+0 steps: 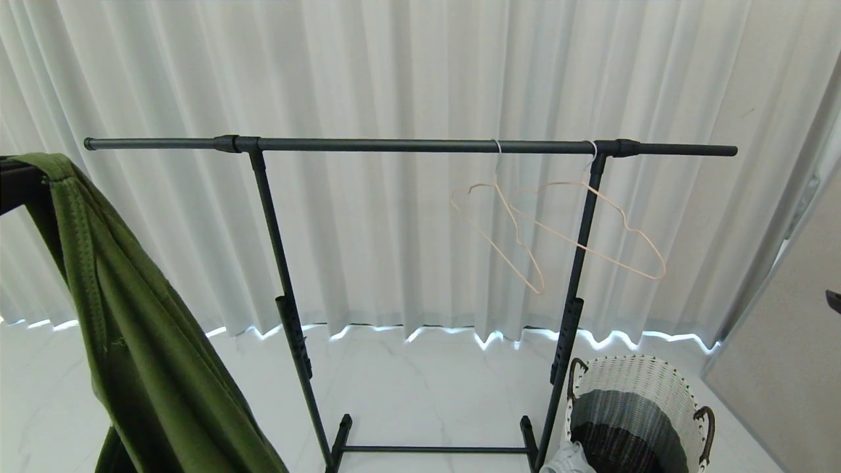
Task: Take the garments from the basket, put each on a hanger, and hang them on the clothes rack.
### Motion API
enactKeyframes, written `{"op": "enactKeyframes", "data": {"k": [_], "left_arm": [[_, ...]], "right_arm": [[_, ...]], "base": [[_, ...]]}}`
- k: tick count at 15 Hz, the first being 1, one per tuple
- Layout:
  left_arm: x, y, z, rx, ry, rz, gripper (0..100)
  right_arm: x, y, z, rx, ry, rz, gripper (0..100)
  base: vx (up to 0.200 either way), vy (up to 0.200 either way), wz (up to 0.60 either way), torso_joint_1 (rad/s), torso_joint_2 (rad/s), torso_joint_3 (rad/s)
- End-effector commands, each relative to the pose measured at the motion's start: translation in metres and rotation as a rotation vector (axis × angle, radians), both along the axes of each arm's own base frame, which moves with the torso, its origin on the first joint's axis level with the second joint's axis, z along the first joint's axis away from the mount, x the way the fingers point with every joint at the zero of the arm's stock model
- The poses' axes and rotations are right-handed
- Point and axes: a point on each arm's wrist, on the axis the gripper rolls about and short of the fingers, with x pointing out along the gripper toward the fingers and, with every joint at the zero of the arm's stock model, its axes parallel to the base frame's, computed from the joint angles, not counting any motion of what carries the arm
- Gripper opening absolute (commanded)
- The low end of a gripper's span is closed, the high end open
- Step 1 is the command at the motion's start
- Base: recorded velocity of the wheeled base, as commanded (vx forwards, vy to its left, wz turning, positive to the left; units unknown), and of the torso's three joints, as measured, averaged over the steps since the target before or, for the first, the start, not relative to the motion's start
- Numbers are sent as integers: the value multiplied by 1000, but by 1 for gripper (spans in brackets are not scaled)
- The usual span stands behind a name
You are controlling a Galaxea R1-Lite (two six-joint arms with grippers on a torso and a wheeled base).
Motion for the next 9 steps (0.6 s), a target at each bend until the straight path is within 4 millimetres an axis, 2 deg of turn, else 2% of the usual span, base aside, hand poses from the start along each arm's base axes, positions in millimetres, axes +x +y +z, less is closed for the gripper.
{"op": "enactKeyframes", "data": {"k": [1,4,9], "left_arm": [[0,1,1,-2,-3,1,0],[-1,2,0,25,-10,1,0],[-5,10,-10,52,-3,24,0]], "right_arm": [[0,0,-1,0,2,2,100],[1,0,-2,-5,7,1,100],[-1,0,-1,-3,2,1,100]], "base": [[0,0,0,222,-422,-203],[0,0,0,82,-173,-82],[0,0,0,6,-10,-4]]}}
